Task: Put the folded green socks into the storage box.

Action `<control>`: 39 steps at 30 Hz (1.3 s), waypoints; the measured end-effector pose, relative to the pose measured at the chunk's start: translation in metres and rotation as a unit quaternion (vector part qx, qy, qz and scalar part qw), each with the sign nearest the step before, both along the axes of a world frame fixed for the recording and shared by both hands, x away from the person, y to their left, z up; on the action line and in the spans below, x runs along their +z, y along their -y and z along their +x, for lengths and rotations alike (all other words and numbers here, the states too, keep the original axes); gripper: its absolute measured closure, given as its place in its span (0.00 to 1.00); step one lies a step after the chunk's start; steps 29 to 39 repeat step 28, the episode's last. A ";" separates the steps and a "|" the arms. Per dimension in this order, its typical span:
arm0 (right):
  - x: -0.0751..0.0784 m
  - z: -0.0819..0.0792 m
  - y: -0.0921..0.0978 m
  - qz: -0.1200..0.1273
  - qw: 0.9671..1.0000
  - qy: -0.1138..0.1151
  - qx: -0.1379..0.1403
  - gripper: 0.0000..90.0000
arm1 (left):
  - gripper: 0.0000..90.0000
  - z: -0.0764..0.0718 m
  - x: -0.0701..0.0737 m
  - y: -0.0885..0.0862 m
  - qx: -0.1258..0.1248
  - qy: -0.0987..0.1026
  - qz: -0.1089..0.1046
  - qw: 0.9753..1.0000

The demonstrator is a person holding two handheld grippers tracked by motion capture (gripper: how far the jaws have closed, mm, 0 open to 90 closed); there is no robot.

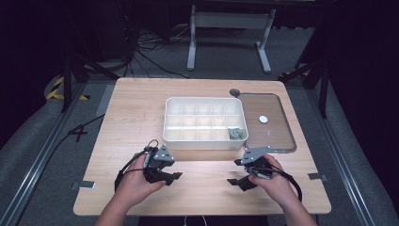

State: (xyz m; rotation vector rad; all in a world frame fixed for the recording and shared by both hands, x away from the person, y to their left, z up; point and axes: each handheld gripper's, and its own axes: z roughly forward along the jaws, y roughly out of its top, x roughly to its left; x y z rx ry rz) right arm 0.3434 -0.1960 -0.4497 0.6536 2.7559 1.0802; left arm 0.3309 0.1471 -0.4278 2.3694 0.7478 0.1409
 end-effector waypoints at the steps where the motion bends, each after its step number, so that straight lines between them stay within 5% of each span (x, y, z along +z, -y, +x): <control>1: -0.002 -0.001 -0.001 -0.002 1.000 0.001 0.001 0.26 | 0.51 0.000 -0.001 0.000 0.002 0.000 -0.001 1.000; 5: -0.009 -0.004 -0.003 -0.007 1.000 0.002 0.003 0.26 | 0.51 0.001 -0.006 0.000 -0.002 0.001 0.009 1.000; 12: -0.017 -0.010 -0.005 -0.008 1.000 0.011 0.004 0.25 | 0.50 -0.001 -0.013 0.005 -0.057 0.018 0.030 0.998; 18: -0.023 -0.012 -0.003 -0.014 1.000 0.010 -0.003 0.22 | 0.50 -0.001 -0.015 0.007 -0.060 0.012 0.032 0.998; 20: -0.024 -0.013 -0.002 -0.012 1.000 -0.008 -0.024 0.20 | 0.50 -0.001 -0.017 0.007 -0.060 0.011 0.034 0.998; 39: -0.024 -0.010 -0.001 -0.019 0.999 0.003 -0.033 0.20 | 0.49 -0.002 -0.018 0.005 -0.056 0.011 0.041 0.998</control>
